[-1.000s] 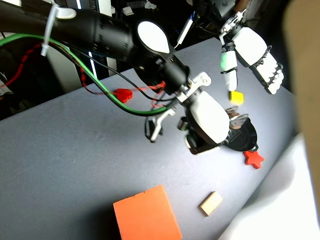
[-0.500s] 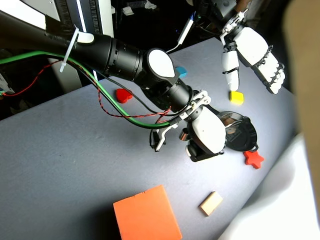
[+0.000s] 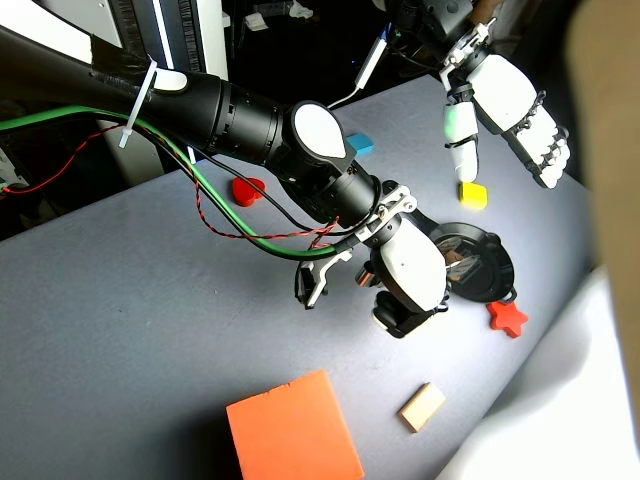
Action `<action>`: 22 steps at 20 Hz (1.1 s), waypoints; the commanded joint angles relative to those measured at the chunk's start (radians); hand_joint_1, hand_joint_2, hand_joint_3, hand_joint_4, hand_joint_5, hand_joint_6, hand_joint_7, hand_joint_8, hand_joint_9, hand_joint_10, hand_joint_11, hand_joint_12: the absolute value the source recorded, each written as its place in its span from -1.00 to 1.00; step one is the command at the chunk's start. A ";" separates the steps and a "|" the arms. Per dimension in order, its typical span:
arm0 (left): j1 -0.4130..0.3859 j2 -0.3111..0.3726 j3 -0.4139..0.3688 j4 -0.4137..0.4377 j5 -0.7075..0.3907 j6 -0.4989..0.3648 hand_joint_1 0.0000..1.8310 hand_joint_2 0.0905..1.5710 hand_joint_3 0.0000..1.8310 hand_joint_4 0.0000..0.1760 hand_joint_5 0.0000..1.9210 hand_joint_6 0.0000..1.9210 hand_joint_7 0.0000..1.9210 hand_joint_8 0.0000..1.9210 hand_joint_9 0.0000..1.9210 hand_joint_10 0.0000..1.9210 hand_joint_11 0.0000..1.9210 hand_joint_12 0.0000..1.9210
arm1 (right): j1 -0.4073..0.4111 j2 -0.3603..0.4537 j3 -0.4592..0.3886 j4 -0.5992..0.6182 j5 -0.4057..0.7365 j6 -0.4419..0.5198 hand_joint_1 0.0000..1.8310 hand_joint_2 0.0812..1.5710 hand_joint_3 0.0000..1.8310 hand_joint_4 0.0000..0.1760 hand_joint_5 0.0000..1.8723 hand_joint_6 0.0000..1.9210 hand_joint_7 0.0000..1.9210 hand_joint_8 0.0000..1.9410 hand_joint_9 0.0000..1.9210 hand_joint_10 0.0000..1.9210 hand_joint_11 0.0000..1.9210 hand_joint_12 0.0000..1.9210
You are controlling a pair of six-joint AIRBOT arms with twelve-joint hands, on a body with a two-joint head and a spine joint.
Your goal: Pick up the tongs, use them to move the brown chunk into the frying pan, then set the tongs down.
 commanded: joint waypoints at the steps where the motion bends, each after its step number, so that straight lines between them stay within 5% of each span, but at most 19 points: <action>1: -0.013 0.004 0.002 0.079 -0.071 0.000 -1.00 0.54 -1.00 -1.00 -0.98 -0.99 -0.96 -1.00 -0.99 -1.00 -1.00 -1.00 | 0.005 0.007 -0.002 -0.057 0.004 -0.006 -0.56 0.76 -1.00 -1.00 0.01 -0.29 0.25 0.05 0.18 0.59 0.04 0.99; 4: -0.012 0.004 0.002 0.079 -0.071 0.000 -1.00 0.53 -1.00 -1.00 -0.99 -1.00 -0.97 -1.00 -0.99 -1.00 -1.00 -1.00 | 0.010 0.017 -0.013 -0.057 0.001 -0.010 -0.52 0.67 -1.00 -1.00 0.04 -0.61 0.23 -0.44 0.06 0.31 -0.17 0.84; 6: -0.012 0.004 0.002 0.079 -0.071 0.000 -1.00 0.53 -1.00 -1.00 -0.99 -1.00 -0.97 -1.00 -1.00 -1.00 -1.00 -1.00 | 0.013 0.022 -0.021 -0.057 0.001 -0.014 -0.53 0.63 -1.00 -1.00 0.03 -0.75 0.19 -0.58 -0.05 0.31 -0.30 0.83; 22: -0.013 0.003 -0.003 0.079 -0.071 0.005 -1.00 0.53 -1.00 -1.00 -0.96 -0.99 -0.97 -1.00 -0.99 -1.00 -1.00 -1.00 | 0.041 0.052 -0.093 -0.130 -0.002 -0.026 -0.47 0.60 -1.00 -1.00 0.07 -0.83 0.14 -0.55 -0.13 0.38 -0.31 0.89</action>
